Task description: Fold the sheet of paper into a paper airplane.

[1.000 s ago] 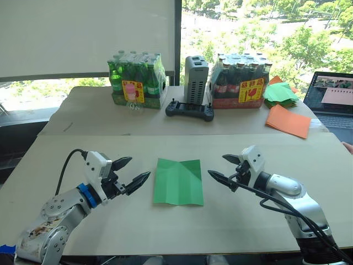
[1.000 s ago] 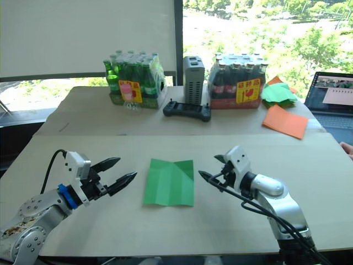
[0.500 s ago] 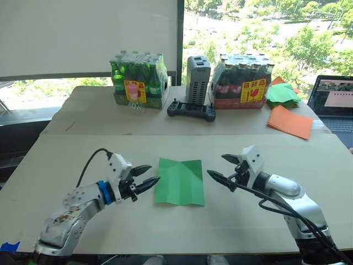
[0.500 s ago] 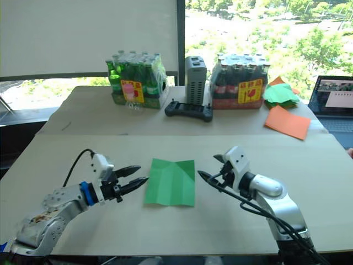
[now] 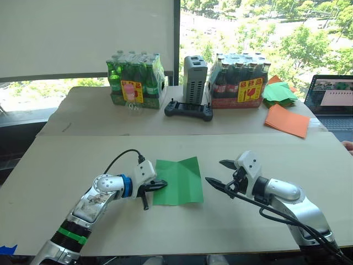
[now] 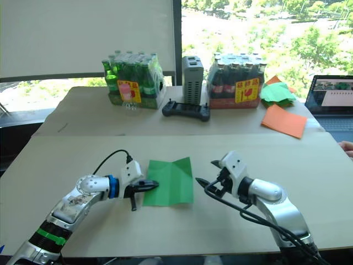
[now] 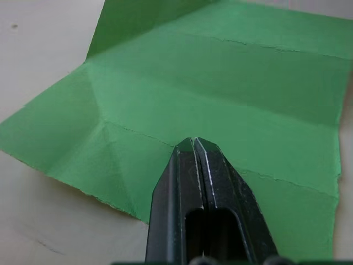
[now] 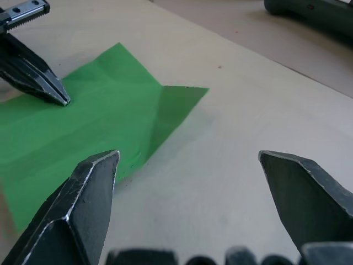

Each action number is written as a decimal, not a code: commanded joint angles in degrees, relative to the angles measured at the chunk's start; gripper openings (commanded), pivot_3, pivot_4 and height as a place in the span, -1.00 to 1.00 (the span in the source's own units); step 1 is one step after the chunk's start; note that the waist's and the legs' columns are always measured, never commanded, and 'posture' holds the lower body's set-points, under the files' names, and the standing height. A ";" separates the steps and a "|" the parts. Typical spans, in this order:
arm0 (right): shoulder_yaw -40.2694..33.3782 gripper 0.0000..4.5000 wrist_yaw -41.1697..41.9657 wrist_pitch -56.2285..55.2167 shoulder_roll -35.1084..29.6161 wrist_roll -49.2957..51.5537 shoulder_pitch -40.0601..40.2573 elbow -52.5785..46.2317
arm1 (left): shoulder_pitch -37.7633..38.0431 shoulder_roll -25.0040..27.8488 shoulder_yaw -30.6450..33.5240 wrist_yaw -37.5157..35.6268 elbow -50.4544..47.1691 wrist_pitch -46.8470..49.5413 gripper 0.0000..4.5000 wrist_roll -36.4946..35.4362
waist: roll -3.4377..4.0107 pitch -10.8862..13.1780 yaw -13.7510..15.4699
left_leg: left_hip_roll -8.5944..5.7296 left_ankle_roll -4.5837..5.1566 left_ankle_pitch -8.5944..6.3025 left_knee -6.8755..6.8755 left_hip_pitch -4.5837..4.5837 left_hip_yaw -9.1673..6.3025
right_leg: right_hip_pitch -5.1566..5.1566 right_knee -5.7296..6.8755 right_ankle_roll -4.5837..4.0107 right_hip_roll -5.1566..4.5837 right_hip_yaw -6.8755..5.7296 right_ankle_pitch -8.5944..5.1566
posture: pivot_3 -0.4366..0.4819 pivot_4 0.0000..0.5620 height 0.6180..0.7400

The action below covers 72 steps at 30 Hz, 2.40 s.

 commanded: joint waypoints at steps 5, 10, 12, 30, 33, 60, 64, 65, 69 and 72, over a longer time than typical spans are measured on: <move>2.27 0.89 3.73 4.22 -4.35 0.57 -1.44 -1.84 | 1.56 1.01 -1.47 -1.35 -0.28 0.31 -1.00 3.01 | -0.01 -0.01 -0.07 | 0.01 0.00 0.00 0.00 0.02 0.00 | 0.01 0.01 0.00 0.00 -0.01 0.00 | -0.05 -0.47 -0.07; 4.17 0.17 4.34 2.34 -5.07 -2.09 -2.16 0.24 | 2.49 0.84 -1.36 -1.30 -1.13 0.43 -1.00 3.58 | -0.02 -0.02 -0.07 | 0.00 0.00 0.00 0.01 0.03 0.00 | 0.03 0.01 0.01 -0.01 -0.01 0.00 | -0.05 -0.47 -0.07; 5.19 -0.13 4.77 1.22 -5.31 -3.23 -2.58 1.60 | 2.66 0.74 -1.36 -1.15 -1.38 0.53 -1.00 3.81 | -0.02 -0.02 -0.06 | 0.01 0.00 0.00 0.00 0.04 0.00 | 0.03 0.01 0.01 -0.01 -0.01 0.00 | -0.05 -0.47 -0.07; 10.12 -0.98 7.02 -1.19 2.09 -4.95 -7.07 7.00 | 3.21 0.45 -0.93 -0.76 -2.07 0.84 -1.00 4.60 | -0.02 -0.06 -0.18 | 0.01 0.00 0.00 0.01 0.11 0.00 | 0.08 0.02 0.01 -0.01 0.00 0.01 | -0.05 -0.47 -0.07; 9.29 -0.98 6.65 -0.67 3.95 -3.80 -7.84 7.34 | 3.05 0.44 -0.88 -0.72 -1.93 0.81 -1.00 4.65 | -0.03 -0.06 -0.23 | -0.01 0.00 0.00 0.02 0.11 0.00 | 0.08 0.01 0.02 -0.01 -0.01 0.01 | -0.05 -0.47 -0.07; 20.40 -0.98 2.22 1.88 17.57 -8.26 -14.37 16.09 | 8.03 4.77 8.77 2.47 -12.79 6.85 -1.00 1.17 | 0.01 -0.08 -1.49 | 0.03 -0.03 0.01 -0.05 0.14 -0.01 | -0.05 0.15 0.00 0.05 -0.01 0.03 | -0.05 -0.47 -0.07; 20.89 -0.98 2.05 2.69 18.00 -9.03 -14.66 17.37 | 9.23 6.81 14.60 2.49 -16.18 9.72 -1.00 -2.14 | 0.01 -0.08 -1.45 | 0.03 -0.04 0.01 -0.05 0.16 -0.01 | -0.04 0.14 -0.01 0.09 -0.02 0.04 | -0.05 -0.47 -0.07; 20.90 -0.98 2.00 2.66 18.05 -9.24 -14.74 17.75 | 8.78 6.91 15.69 2.53 -16.62 10.50 -1.00 -3.12 | 0.01 -0.07 -1.40 | 0.03 -0.04 0.01 -0.05 0.16 -0.01 | -0.03 0.14 -0.01 0.09 -0.02 0.04 | -0.05 -0.47 -0.07; 20.74 -0.98 2.33 2.57 18.09 -9.42 -15.13 18.55 | 4.52 3.79 18.07 2.04 -18.20 14.53 -1.00 -10.47 | 0.00 -0.08 -0.92 | 0.02 -0.04 0.01 -0.01 0.17 -0.02 | 0.00 0.11 -0.01 0.08 -0.04 0.04 | -0.05 -0.47 -0.07; 20.66 -0.98 2.58 2.63 17.98 -9.36 -15.30 18.47 | 4.44 0.90 15.63 1.57 -15.65 14.82 -1.00 -11.84 | 0.00 -0.08 -0.98 | 0.00 -0.03 0.01 0.01 0.22 -0.02 | 0.08 0.08 0.00 0.04 -0.06 0.06 | -0.05 -0.47 -0.07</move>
